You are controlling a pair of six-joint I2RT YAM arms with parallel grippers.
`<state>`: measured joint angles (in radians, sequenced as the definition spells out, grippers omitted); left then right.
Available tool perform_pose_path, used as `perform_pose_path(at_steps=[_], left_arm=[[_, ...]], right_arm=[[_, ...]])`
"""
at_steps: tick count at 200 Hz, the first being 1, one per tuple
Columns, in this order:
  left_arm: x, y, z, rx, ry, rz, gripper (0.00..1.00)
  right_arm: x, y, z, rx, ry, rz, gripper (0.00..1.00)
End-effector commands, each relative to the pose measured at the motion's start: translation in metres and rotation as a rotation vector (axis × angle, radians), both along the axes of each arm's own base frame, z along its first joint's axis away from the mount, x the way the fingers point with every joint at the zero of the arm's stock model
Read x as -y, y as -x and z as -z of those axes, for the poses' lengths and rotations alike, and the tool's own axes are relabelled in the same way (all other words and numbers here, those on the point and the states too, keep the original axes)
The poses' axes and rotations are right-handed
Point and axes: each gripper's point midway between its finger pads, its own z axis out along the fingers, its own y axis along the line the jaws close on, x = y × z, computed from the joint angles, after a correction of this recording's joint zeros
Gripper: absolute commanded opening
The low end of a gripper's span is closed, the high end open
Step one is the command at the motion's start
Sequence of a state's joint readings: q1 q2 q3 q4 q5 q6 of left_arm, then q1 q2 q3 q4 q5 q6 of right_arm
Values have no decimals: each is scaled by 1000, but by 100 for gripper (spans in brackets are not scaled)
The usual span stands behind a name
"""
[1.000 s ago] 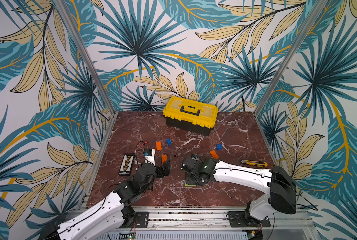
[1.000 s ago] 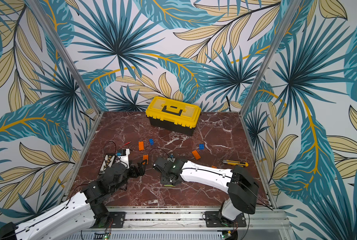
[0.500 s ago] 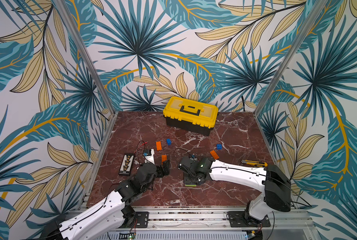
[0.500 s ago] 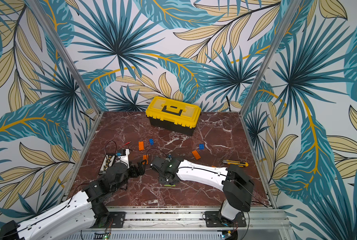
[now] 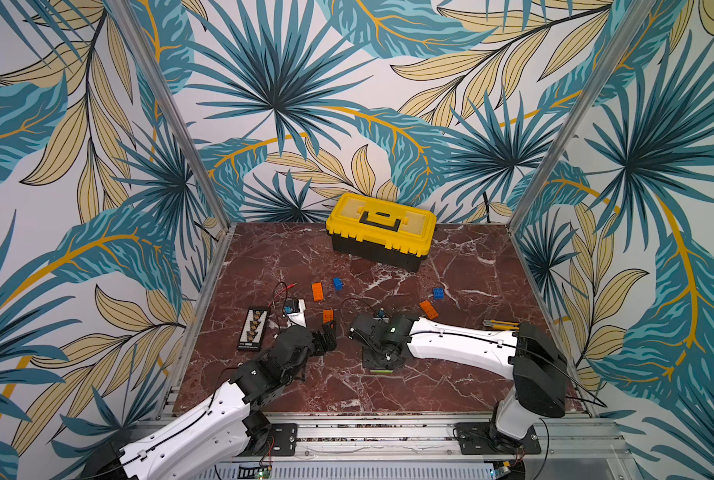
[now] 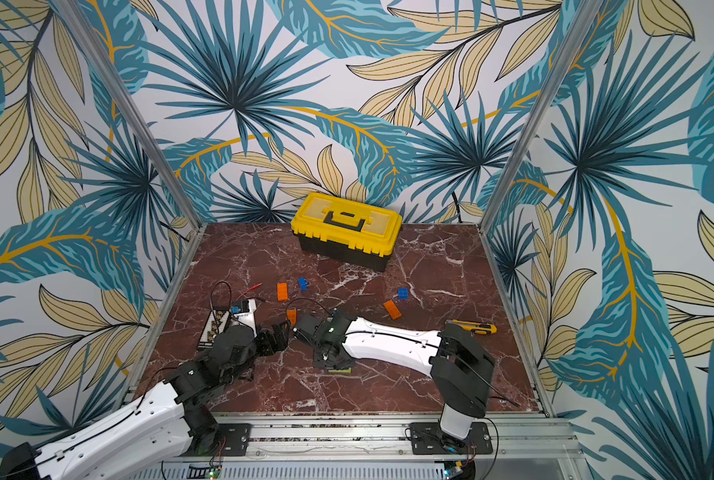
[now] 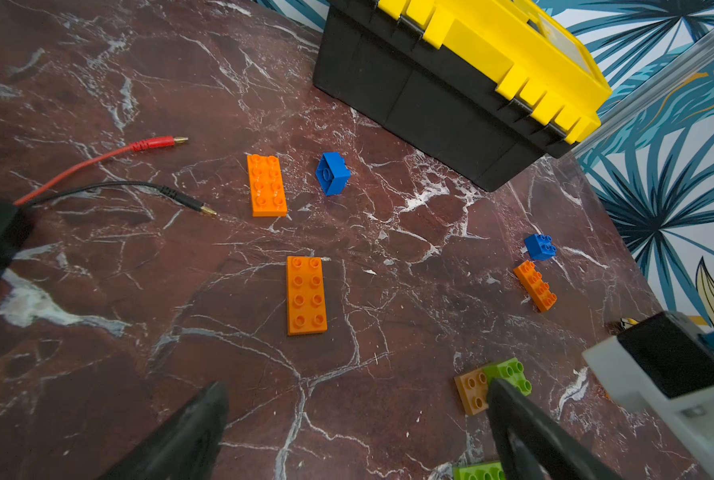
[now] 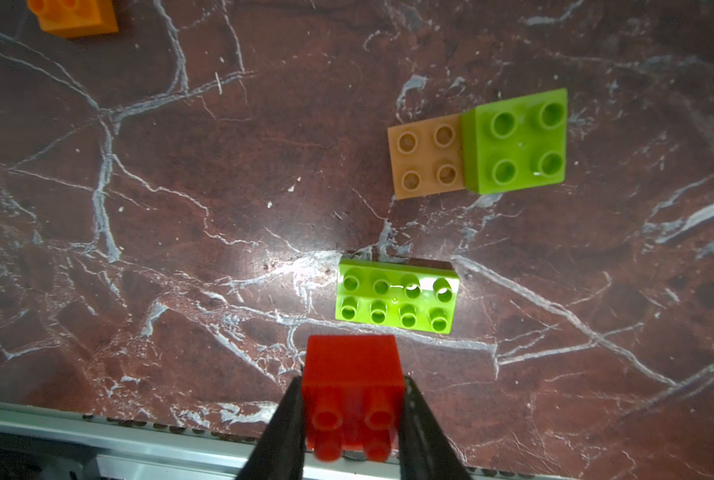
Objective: Assemble the number 5 with lego
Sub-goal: Assemble the lego brick with the lego brick.
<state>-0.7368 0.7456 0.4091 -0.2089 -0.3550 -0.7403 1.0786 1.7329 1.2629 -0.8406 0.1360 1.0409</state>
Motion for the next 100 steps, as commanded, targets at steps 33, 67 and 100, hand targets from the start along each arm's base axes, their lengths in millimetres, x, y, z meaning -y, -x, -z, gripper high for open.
perform_pose_path(at_steps=[33,67,100], left_arm=[[-5,7,26,-53,13,-16,100],[-7,7,29,-57,10,-23,100],[-9,6,29,-55,11,-30,100]], right_arm=[[9,2,15,-16,53,84,17],[6,2,22,-44,69,83,17],[10,-1,23,-31,103,85,17]])
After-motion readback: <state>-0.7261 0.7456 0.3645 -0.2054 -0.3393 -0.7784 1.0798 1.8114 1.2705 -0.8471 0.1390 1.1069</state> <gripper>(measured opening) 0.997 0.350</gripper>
